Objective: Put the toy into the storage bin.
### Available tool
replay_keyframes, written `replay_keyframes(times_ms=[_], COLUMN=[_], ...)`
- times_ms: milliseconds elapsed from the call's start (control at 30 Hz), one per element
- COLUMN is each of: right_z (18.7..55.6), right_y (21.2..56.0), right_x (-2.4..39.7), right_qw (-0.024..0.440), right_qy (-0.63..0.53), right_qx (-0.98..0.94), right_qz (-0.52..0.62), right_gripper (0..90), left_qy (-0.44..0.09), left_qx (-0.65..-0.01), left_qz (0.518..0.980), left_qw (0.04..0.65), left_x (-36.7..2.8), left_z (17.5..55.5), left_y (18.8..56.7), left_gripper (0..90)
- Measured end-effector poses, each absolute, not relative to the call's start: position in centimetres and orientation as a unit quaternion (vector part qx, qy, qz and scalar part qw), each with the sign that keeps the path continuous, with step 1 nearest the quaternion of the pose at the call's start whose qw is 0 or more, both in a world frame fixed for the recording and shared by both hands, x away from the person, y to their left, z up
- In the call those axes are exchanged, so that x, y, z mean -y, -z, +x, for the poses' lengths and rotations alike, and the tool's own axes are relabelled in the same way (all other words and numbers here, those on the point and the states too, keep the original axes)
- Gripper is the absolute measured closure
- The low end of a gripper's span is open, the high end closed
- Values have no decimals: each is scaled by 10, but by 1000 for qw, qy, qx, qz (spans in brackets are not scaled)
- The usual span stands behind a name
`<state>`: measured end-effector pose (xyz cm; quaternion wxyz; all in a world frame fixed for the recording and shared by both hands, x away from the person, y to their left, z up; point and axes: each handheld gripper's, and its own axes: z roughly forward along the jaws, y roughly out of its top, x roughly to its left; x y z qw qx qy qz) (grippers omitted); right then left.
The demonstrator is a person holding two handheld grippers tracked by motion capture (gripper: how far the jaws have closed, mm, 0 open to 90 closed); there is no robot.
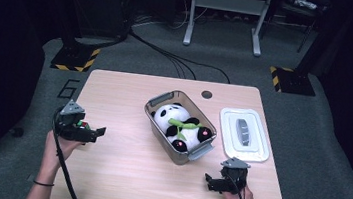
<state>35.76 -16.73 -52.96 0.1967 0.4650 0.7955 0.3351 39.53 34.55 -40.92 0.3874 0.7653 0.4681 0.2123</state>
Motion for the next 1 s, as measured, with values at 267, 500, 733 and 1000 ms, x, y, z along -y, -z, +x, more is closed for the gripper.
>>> replay_keyframes(times_ms=[267,500,733,1000], right_z=[358,358,358,358], right_y=[530,530,530,530], right_x=[167,167,167,167], right_qw=[197,197,197,197], right_qy=[-335,-335,-335,-335], right_qx=[-796,-796,-796,-796], right_qz=[465,465,465,465], right_gripper=[0,0,0,0], left_qy=[-223,-232,-246,-246], left_qx=[-491,-511,-525,-552], left_qz=[750,737,727,706], left_qw=[383,376,368,368], left_x=[-364,-376,-386,-405], left_z=[394,395,399,409], left_y=[420,434,449,470], left_gripper=[0,0,0,0])
